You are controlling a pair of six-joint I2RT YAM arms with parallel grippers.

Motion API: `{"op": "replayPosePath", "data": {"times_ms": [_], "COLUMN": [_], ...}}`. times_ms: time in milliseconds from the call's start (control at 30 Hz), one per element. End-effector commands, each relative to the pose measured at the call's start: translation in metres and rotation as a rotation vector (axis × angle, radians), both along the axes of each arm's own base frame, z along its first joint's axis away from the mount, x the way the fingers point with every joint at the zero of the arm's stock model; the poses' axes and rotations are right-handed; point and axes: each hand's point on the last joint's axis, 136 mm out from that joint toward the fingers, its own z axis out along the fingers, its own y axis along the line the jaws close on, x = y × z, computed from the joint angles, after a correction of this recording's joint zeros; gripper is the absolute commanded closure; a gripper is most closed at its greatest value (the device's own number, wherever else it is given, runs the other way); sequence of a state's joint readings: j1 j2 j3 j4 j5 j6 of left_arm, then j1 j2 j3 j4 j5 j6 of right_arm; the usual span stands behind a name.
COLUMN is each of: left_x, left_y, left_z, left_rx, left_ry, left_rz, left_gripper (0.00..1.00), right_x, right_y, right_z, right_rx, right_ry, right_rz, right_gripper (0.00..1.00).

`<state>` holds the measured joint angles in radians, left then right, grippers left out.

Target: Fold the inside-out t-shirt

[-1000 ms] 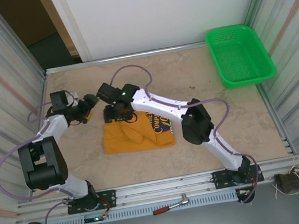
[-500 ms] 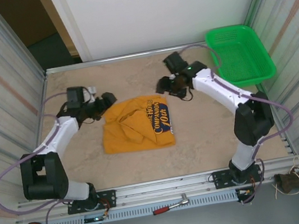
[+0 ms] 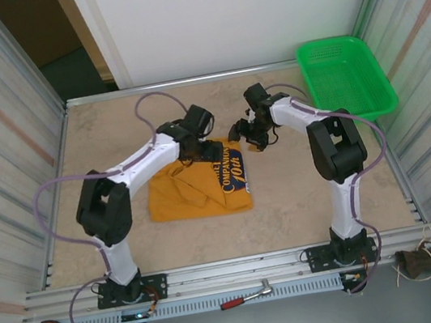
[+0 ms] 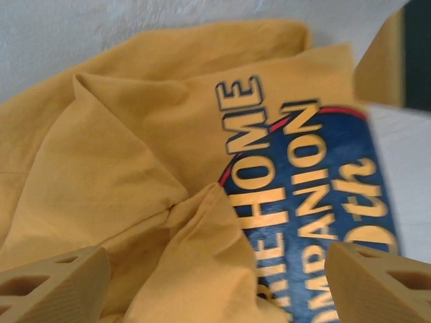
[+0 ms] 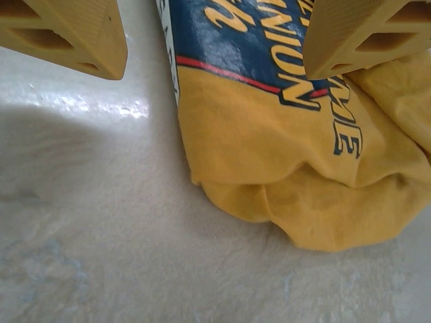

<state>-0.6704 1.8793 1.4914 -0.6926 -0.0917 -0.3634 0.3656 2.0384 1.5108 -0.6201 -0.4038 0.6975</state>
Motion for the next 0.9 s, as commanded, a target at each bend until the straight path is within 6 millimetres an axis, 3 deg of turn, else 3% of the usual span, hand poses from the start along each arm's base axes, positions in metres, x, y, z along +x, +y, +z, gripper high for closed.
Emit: {"op": "replayPosePath", "data": {"times_ms": [0,33,133,167,400,500,567,633,733,800,867], "left_x": [-0.008,-0.010,-0.013,-0.015,-0.039,-0.058,-0.072,-0.088,-0.118,-0.138,-0.151], "left_y": [0.032,0.033,0.036,0.038,0.060,0.082,0.094,0.109,0.137,0.154,0.170], "left_z": [-0.016,-0.020,-0.024,-0.023,0.012,0.016,0.010,-0.005,-0.041,-0.056,-0.055], "left_rx": [0.205,0.207,0.193,0.181,0.032,-0.046,-0.102,-0.149,-0.180,-0.210,-0.234], "left_ry": [0.032,0.034,0.024,0.013,-0.099,-0.146,-0.161,-0.147,-0.090,-0.076,-0.125], "left_rz": [-0.004,-0.003,0.010,0.019,0.159,0.273,0.352,0.451,0.645,0.778,0.877], "left_gripper": [0.21,0.30,0.87,1.00,1.00,0.89,0.86,0.74,0.60,0.56,0.43], "right_x": [0.012,0.012,0.013,0.013,0.006,0.001,-0.004,-0.008,-0.016,-0.020,-0.023], "right_y": [0.006,0.006,0.005,0.005,0.000,-0.003,-0.004,-0.006,-0.008,-0.011,-0.012], "right_z": [0.005,0.004,0.004,0.005,0.018,0.024,0.027,0.030,0.032,0.035,0.038], "right_rx": [0.045,0.046,0.051,0.052,0.055,0.059,0.058,0.058,0.047,0.040,0.038], "right_ry": [-0.022,-0.021,-0.027,-0.031,-0.065,-0.085,-0.093,-0.102,-0.113,-0.119,-0.127], "right_rz": [0.006,0.004,-0.006,-0.008,-0.014,-0.020,-0.020,-0.020,-0.019,-0.021,-0.021], "right_gripper": [0.32,0.32,0.32,0.32,0.32,0.32,0.32,0.32,0.32,0.32,0.32]}}
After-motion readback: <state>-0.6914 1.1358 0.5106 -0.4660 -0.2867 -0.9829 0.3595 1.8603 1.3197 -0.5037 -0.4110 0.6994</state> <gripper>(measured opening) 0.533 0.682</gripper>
